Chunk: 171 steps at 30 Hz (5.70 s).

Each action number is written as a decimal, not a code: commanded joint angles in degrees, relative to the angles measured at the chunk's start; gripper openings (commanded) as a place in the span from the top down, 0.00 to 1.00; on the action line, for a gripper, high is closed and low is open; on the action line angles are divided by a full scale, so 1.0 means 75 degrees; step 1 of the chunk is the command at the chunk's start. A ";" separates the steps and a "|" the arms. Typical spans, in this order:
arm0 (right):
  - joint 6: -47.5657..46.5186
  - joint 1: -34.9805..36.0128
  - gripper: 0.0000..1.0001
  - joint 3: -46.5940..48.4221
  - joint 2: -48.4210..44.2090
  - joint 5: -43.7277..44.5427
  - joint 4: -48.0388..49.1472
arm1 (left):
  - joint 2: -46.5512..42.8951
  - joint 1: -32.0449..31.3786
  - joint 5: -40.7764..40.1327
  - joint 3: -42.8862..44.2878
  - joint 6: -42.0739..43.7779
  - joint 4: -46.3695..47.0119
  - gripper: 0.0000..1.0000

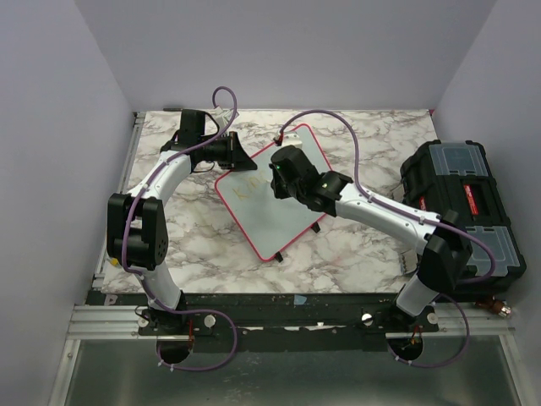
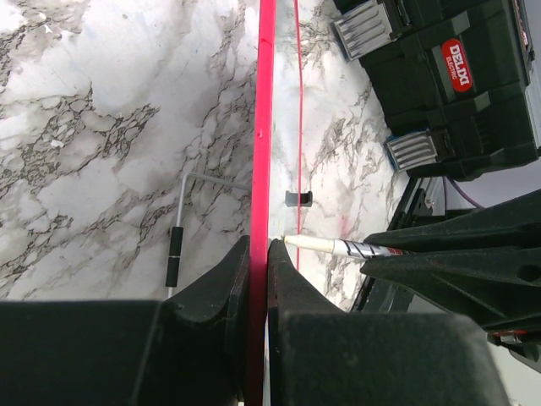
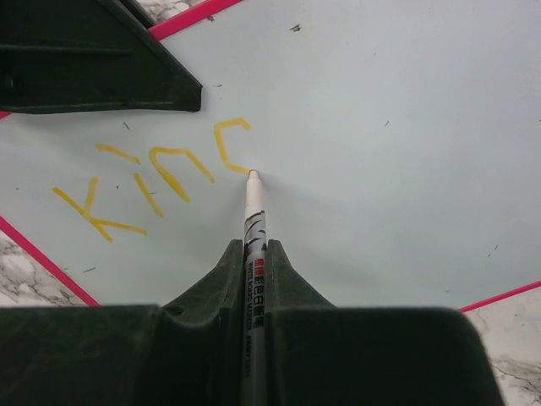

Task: Write a sentence on the whiteboard

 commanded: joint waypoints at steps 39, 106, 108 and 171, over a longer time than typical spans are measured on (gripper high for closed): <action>-0.0232 -0.0013 0.99 0.1837 0.1197 0.0484 -0.0548 | -0.0157 -0.0207 -0.0078 -0.0184 0.0661 -0.0279 1.00; -0.0337 -0.0012 0.99 -0.2472 -0.3701 0.0490 0.0263 | 0.0038 -0.0301 -0.0211 -0.0038 0.0833 -0.0416 1.00; -0.0514 -0.0065 0.99 -0.2378 -0.3500 0.0296 0.0462 | 0.0023 -0.0301 -0.0257 -0.0047 0.0862 -0.0452 1.00; -0.1244 -0.1088 1.00 -0.0128 -0.0342 -0.1068 0.1441 | 0.0164 -0.0301 -0.0399 -0.0005 0.1016 -0.0544 1.00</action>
